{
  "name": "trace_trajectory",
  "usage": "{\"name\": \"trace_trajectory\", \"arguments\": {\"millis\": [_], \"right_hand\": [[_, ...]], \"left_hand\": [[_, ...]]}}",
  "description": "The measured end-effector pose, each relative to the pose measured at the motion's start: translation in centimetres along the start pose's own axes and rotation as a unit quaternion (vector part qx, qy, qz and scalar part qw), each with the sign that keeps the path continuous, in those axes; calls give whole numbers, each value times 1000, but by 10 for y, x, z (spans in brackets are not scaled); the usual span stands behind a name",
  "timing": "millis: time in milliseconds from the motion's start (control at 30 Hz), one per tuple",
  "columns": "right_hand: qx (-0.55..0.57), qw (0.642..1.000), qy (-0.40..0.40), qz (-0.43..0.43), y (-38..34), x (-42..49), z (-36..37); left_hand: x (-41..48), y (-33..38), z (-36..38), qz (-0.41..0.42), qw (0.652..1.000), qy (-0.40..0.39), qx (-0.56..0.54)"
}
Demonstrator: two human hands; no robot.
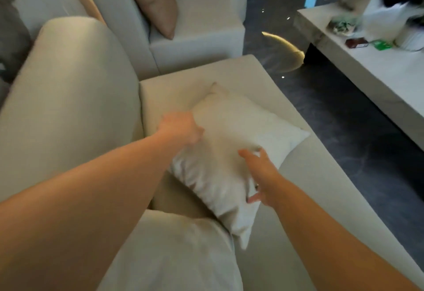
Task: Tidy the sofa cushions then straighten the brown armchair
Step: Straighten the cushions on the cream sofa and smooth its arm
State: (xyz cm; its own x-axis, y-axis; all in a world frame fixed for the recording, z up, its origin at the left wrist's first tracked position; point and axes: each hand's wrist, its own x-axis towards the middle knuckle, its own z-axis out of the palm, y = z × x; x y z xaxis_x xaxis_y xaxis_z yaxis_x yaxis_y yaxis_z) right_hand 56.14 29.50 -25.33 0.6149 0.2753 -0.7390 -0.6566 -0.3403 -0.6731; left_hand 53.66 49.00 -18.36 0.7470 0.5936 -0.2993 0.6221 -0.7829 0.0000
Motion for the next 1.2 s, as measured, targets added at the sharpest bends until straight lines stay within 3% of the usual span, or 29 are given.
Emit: {"name": "trace_trajectory", "arguments": {"millis": [100, 200, 300, 433, 633, 767, 833, 933, 1067, 1200], "right_hand": [[24, 999, 19, -18, 23, 38, 29], [58, 996, 49, -43, 41, 59, 40], [55, 995, 60, -55, 45, 61, 39], [12, 994, 80, -70, 31, 47, 29], [11, 995, -1, -103, -58, 28, 62], [-6, 977, -48, -207, -102, 23, 133], [-20, 975, -111, -193, -110, -12, 213], [-91, 965, -133, -208, -116, -31, 243], [-112, 964, -131, -202, -110, -46, 233], [-145, 965, -137, -170, -95, -81, 200]], "left_hand": [[51, -33, 31, -44, 996, -7, -74], [74, -52, 52, -42, 969, -57, -235], [73, -57, 58, -29, 960, 0, -277], [67, -46, 24, 1, 976, 127, -177], [39, -55, -84, -58, 935, 298, -184], [37, -78, -132, -71, 944, 273, -173], [18, -133, -139, -39, 977, 189, -94], [3, -149, -107, 8, 997, 76, 27], [-37, -165, -75, 55, 984, 155, 66], [-69, -175, -55, 67, 981, 173, 65]]}}
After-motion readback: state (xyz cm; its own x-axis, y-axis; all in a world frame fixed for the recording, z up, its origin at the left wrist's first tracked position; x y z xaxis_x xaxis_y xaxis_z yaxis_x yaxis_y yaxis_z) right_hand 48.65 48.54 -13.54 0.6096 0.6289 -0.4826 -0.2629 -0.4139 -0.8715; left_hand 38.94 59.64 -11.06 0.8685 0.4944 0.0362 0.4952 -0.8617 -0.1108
